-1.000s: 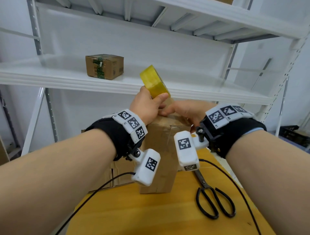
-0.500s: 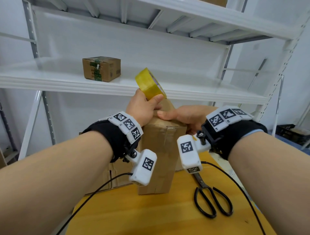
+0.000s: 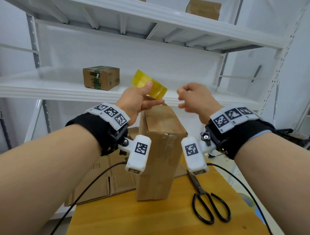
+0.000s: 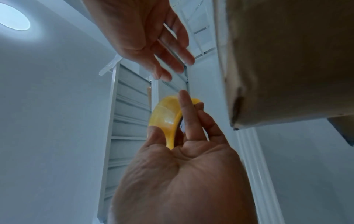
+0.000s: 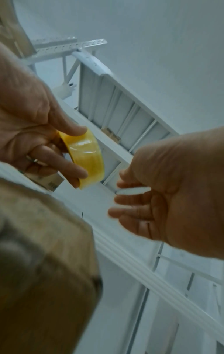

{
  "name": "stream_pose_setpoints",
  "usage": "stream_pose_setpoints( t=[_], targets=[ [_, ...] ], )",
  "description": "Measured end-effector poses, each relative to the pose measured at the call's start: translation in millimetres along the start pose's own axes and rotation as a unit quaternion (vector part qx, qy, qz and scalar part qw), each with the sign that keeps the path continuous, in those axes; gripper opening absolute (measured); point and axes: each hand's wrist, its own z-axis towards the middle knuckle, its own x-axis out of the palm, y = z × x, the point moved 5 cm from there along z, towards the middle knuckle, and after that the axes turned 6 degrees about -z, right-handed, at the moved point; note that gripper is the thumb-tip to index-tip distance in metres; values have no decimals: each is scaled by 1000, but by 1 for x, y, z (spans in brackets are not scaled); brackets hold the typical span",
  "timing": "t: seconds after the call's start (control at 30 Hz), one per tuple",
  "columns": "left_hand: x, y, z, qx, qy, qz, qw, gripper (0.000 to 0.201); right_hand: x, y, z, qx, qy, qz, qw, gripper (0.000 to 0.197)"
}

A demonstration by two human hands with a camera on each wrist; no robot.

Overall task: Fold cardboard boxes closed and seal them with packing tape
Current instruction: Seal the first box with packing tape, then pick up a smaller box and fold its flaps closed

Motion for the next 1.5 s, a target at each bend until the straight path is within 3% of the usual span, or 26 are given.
stream_pose_setpoints(
  t=[0.07, 0.17, 0.33, 0.4, 0.57, 0.67, 0.77, 0.83, 0.9, 0.93, 0.97, 1.03, 1.17, 1.23, 1.3, 1.4, 1.5],
  targets=[
    [4, -7, -3, -6, 10, 8, 1000, 36, -4, 13, 2, -53, 2, 32, 998, 15],
    [12, -14, -8, -13, 46, 20, 999, 37, -4, 25, -1, -115, 58, 51, 990, 27],
    [20, -15, -13, -50, 77, 7, 996, 54, -8, 33, -11, -138, 141, 92, 976, 23],
    [22, -13, -12, -68, 84, 22, 994, 65, -14, 32, -14, -133, 138, 99, 977, 18],
    [22, -12, -9, -83, 30, 70, 994, 68, -32, 3, -9, -68, 73, 140, 985, 17],
    [7, -12, -3, -27, -56, 65, 996, 60, -46, -34, -9, 15, 8, 174, 985, 12],
    [-20, 2, 0, 4, -159, 17, 987, 53, -56, -86, -8, 119, -79, 220, 965, 8],
    [-38, 23, 0, -20, -202, 9, 979, 52, -50, -115, -12, 153, -22, 101, 983, 10],
    [-54, 48, 1, -54, -221, 24, 973, 51, -37, -151, -27, 198, 36, -144, 969, 36],
    [-61, 60, 1, -71, -222, 33, 972, 50, -33, -176, -28, 207, 36, -192, 959, 43],
    [-66, 72, 1, -85, -217, 41, 972, 48, -27, -205, -30, 261, 46, -149, 953, 42],
    [-74, 91, 2, -105, -204, 55, 972, 44, -12, -247, -38, 304, 45, -85, 948, 38],
    [-84, 113, 10, -121, -195, 71, 971, 40, 13, -286, -48, 330, 114, -210, 913, 32],
    [-89, 121, 16, -131, -187, 77, 970, 37, 19, -291, -50, 346, 106, -238, 901, 30],
    [-93, 128, 22, -131, -179, 83, 972, 35, 24, -293, -46, 337, 77, -225, 911, 31],
    [-96, 136, 26, -131, -174, 85, 972, 34, 33, -301, -42, 325, 100, -276, 899, 32],
    [-98, 141, 28, -131, -173, 91, 972, 31, 46, -317, -37, 285, 121, -281, 909, 30]
  ],
)
